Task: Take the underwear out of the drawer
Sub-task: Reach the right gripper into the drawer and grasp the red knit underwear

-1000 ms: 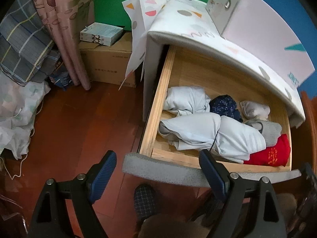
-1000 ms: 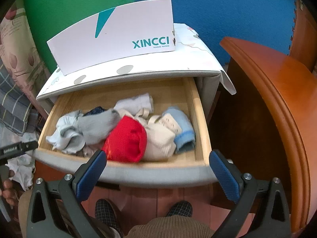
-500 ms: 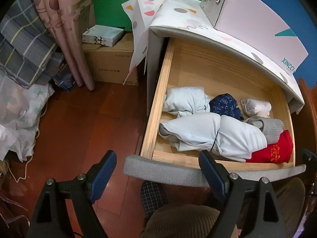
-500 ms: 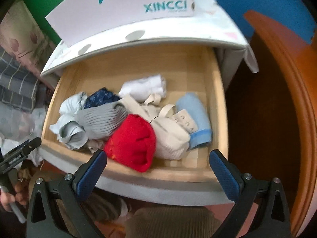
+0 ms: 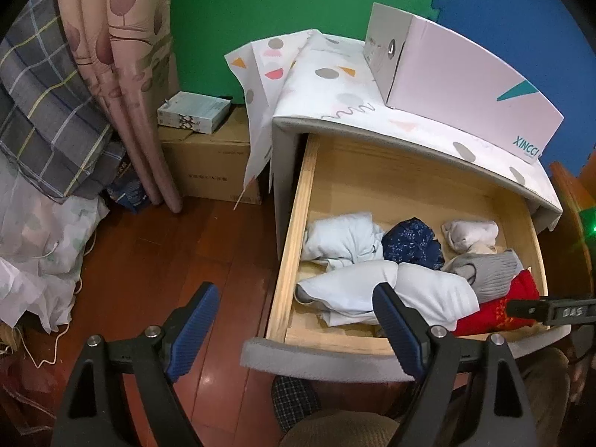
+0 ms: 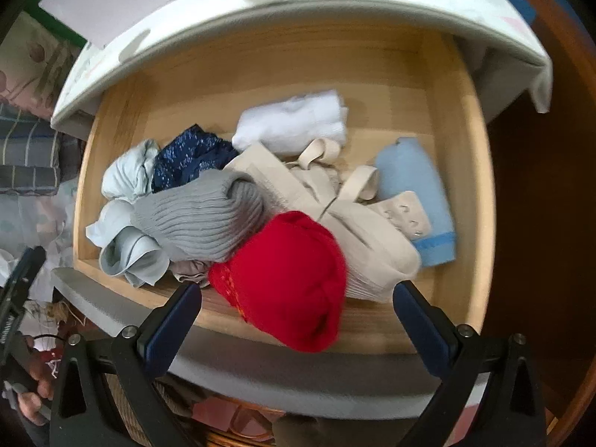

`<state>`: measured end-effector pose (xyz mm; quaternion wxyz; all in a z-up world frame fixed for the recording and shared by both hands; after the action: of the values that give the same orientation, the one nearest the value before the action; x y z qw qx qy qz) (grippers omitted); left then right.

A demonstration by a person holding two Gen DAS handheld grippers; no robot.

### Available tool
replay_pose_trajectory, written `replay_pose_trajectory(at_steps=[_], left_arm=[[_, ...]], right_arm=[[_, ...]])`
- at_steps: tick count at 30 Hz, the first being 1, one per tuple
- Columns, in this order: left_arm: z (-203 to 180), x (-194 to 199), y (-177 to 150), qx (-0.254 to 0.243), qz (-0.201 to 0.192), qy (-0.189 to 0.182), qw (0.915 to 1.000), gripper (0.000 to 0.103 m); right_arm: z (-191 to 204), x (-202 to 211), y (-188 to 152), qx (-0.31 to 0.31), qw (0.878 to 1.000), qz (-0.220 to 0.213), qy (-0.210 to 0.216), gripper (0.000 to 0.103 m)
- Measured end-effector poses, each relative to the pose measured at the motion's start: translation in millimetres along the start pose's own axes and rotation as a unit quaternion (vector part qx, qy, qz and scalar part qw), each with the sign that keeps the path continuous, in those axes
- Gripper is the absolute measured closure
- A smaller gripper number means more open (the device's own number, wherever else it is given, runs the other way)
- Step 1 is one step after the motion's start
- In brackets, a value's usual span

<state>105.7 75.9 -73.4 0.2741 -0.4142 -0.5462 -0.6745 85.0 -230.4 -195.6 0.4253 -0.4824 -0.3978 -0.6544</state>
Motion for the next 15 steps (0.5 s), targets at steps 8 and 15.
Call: replay_pose_trajectory(at_steps=[8,15], left_arm=[[-3.9,-15.9,-5.5,0.005,0.021,-0.005,0.9998,0.016],[-13.0,-21.2,-4.2,0.001,0.031,-0.014,0.9994,0.016]], right_arm=[[27.0,-25.7,-5.0,0.028,0.999,0.02,-0.008,0.023],[31.0,-30.4,-0.5,0.049,0.998,-0.007,-0.046,0.041]])
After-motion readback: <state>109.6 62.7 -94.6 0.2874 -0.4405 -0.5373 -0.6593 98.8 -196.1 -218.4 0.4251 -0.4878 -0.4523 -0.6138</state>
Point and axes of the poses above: each gripper's, at about its wrist camera, not at the fingertips, and x roughly against the way its jaws point, z to its left, y to its top, the point moved 10 cm from there along -x, roughly the way its jaws point, and after that the axes turned 12 degrees about -x, right-handed, at the moved point
